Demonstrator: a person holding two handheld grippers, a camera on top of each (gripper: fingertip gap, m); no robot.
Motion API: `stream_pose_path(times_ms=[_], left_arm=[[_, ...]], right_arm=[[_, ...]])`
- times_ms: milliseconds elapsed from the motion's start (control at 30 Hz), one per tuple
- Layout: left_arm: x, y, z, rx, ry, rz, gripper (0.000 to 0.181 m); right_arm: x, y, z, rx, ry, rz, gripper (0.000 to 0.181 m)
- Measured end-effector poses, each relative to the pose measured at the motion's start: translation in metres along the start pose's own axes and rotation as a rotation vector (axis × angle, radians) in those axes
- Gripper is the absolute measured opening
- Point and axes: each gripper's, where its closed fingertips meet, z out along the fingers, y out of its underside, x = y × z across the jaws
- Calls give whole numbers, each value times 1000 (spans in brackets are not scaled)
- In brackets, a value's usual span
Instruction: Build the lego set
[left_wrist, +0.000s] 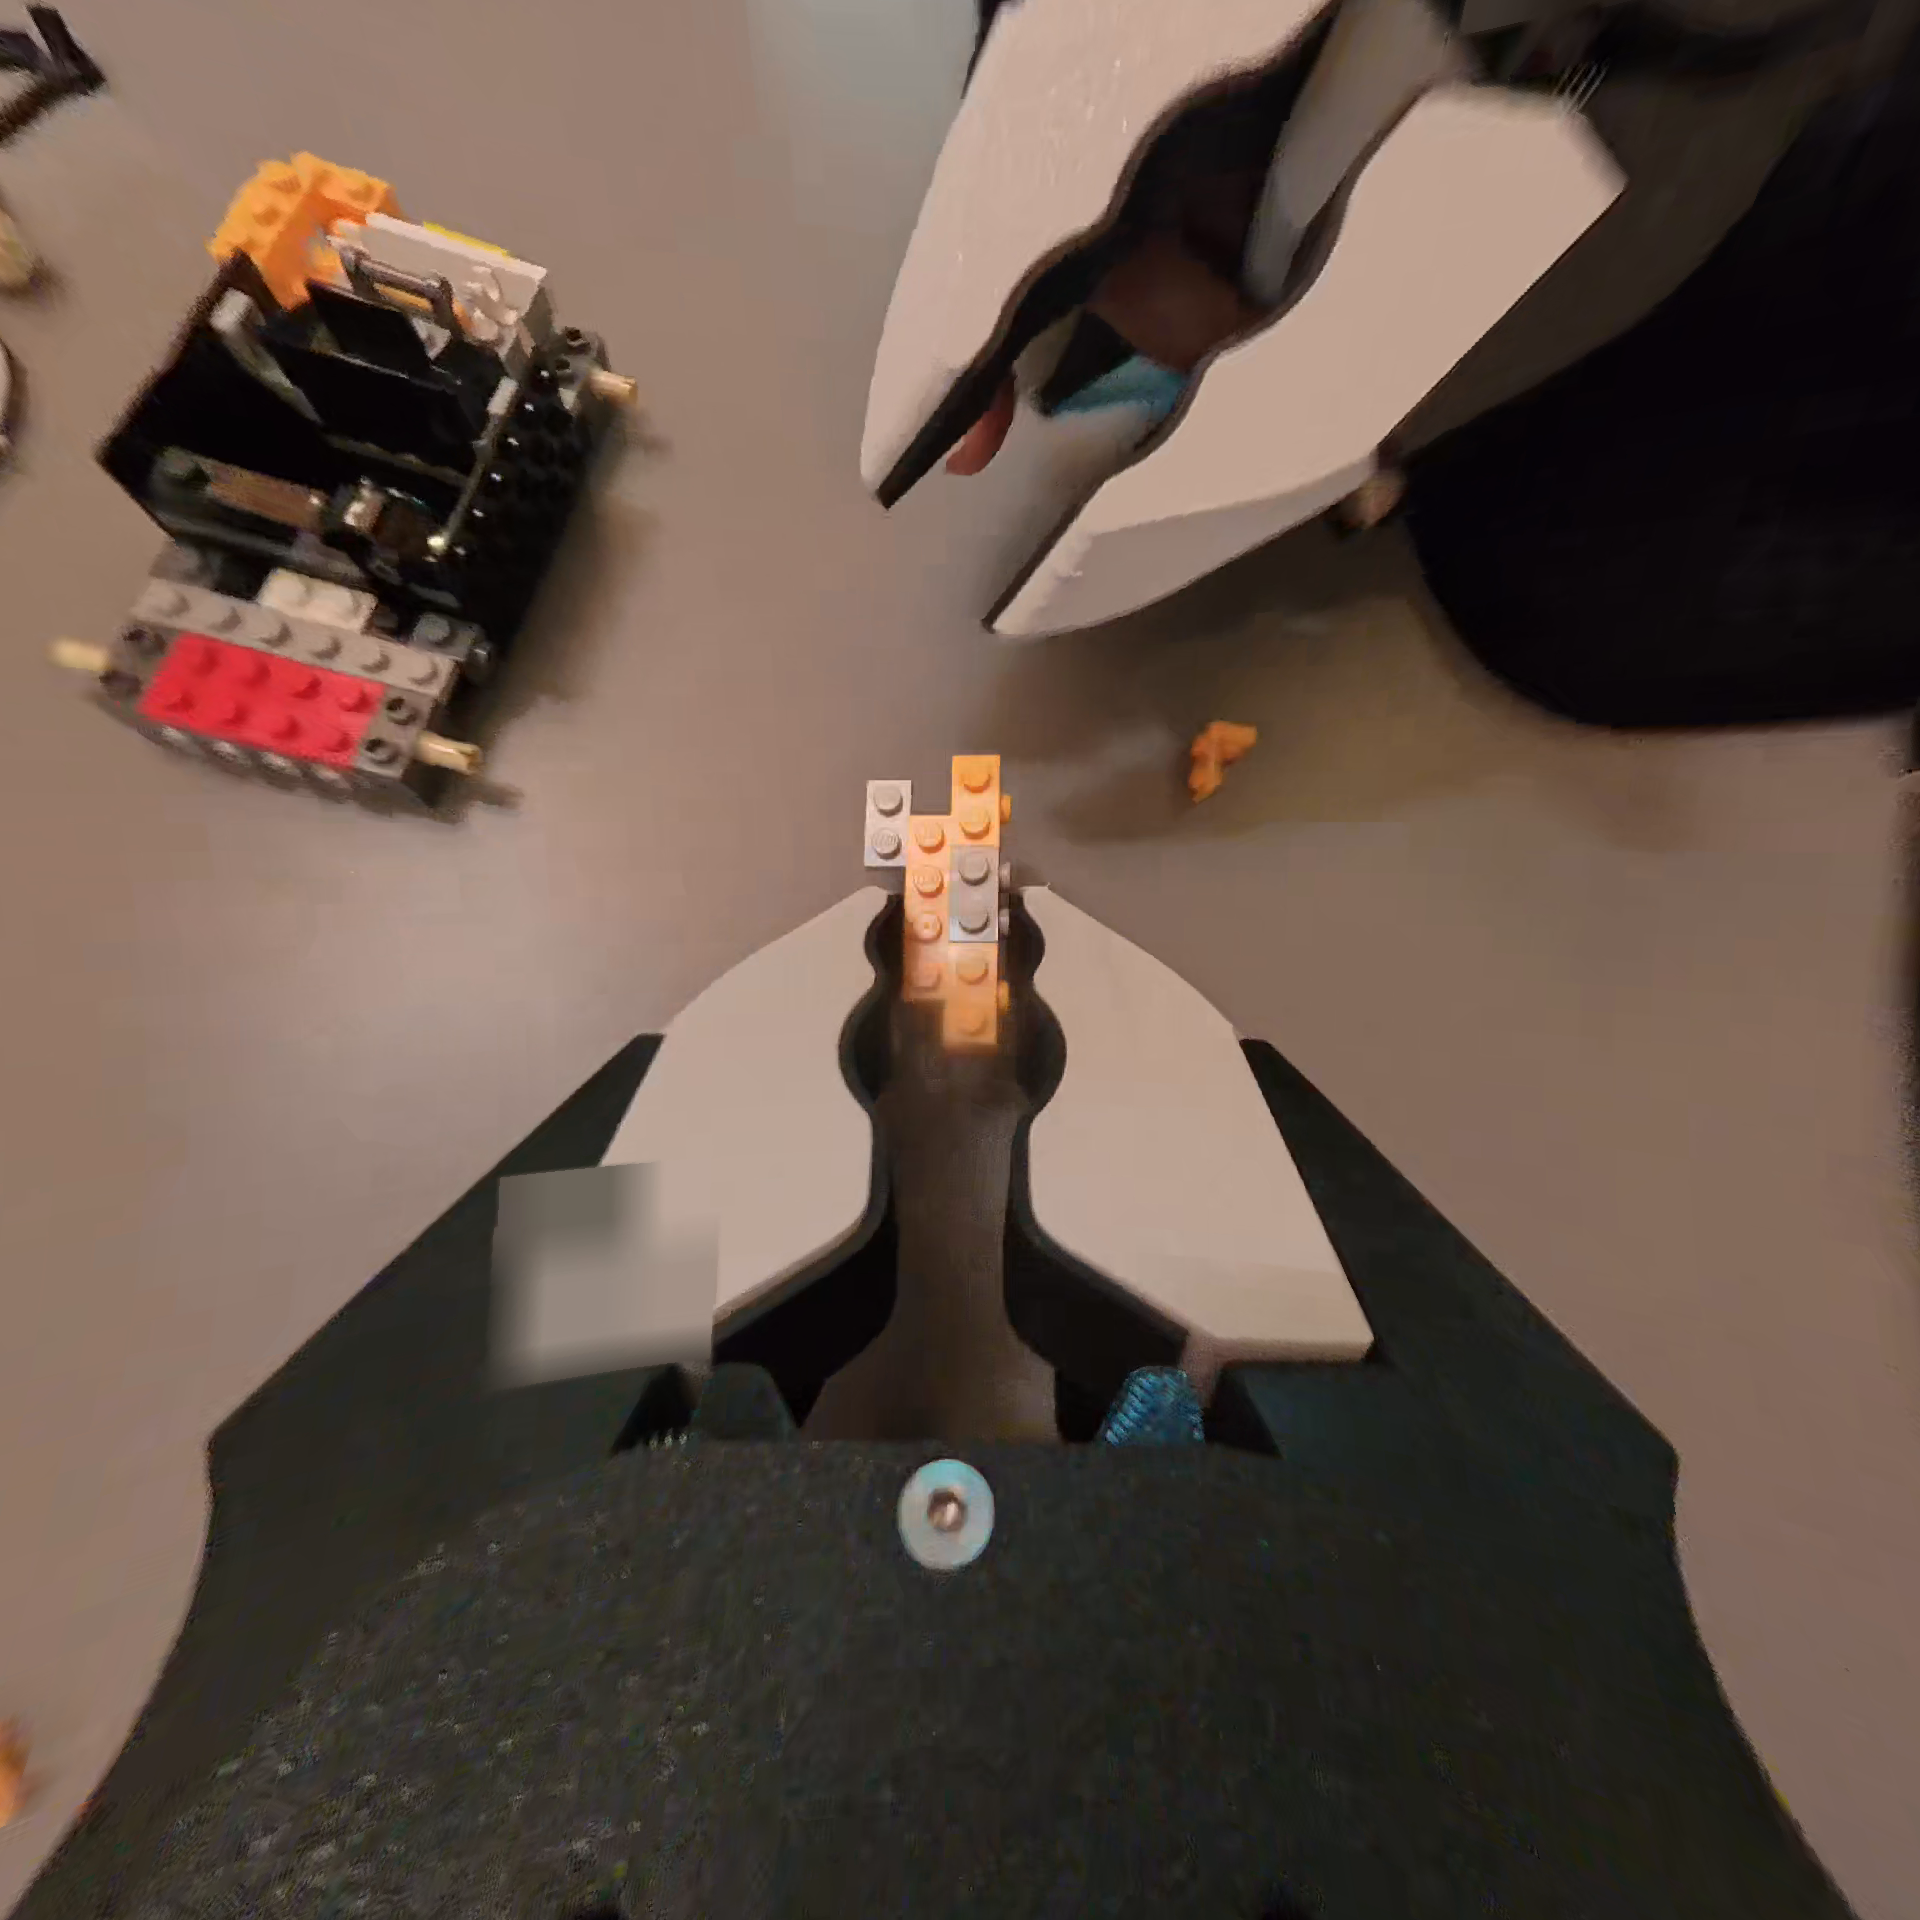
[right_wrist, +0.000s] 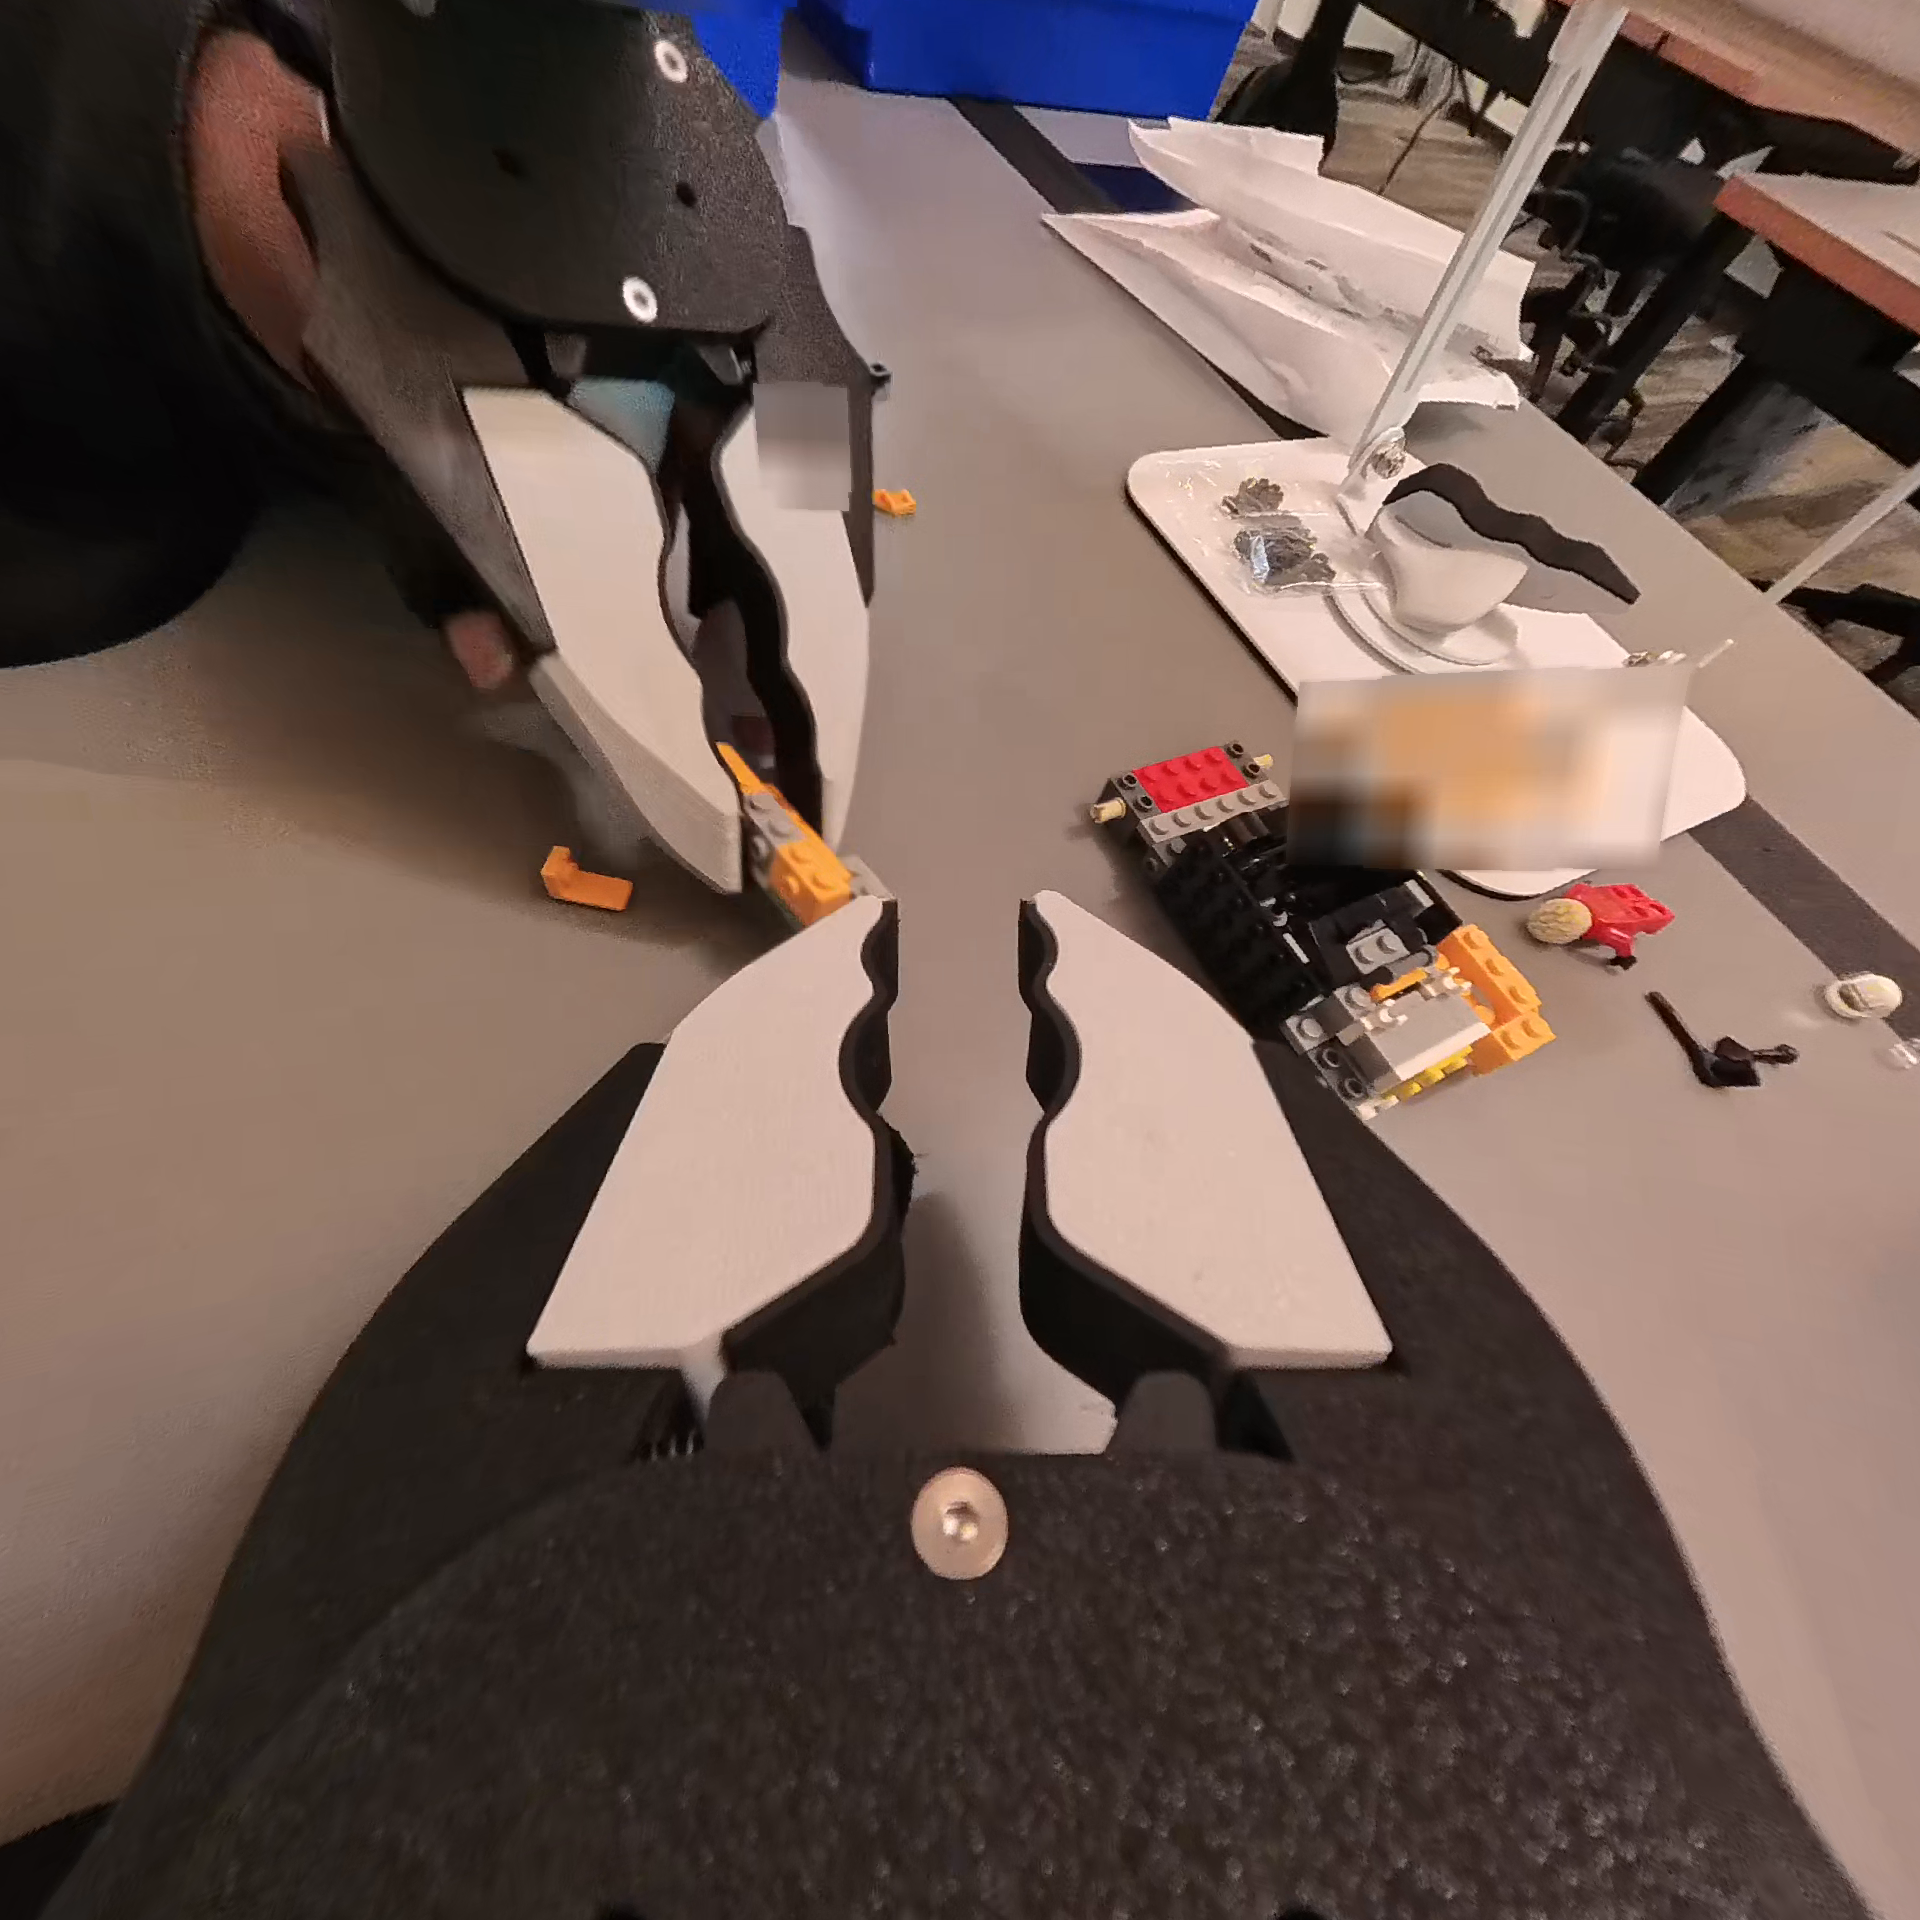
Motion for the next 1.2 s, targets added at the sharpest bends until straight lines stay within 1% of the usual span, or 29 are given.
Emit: stream_pose_path(times_ms=[67,133,167,233,433,567,667,833,1000,1200], left_arm=[[13,-1,-7,13,123,-134,19],[14,5,-8,-12,155,-227,19],[14,10,-7,-37,165,-247,19],[11,8,-6,-20,150,-259,19],[3,10,-4,-26,58,-183,19],[2,10,-3,-32,17,-92,19],[2,10,-2,-32,-1,-39,19],[-1,9,-3,-17,-23,-12,19],[1,6,-3,-7,-40,41,19],[6,9,-1,-26,-58,118,20]], right_arm=[[-1,0,0,0,-8,0,22],[-2,-1,0,1,-8,-9,22],[-2,-1,0,1,-9,-13,22],[-3,0,0,-2,-8,-17,22],[-3,-1,-1,-1,-3,-26,22],[-5,-1,-1,-8,-8,-36,22],[-5,5,-5,-49,-27,-78,23],[-15,22,-29,-159,-178,-109,24],[-47,37,-38,-263,-334,-194,24],[-61,50,-33,-335,-368,-252,23]])
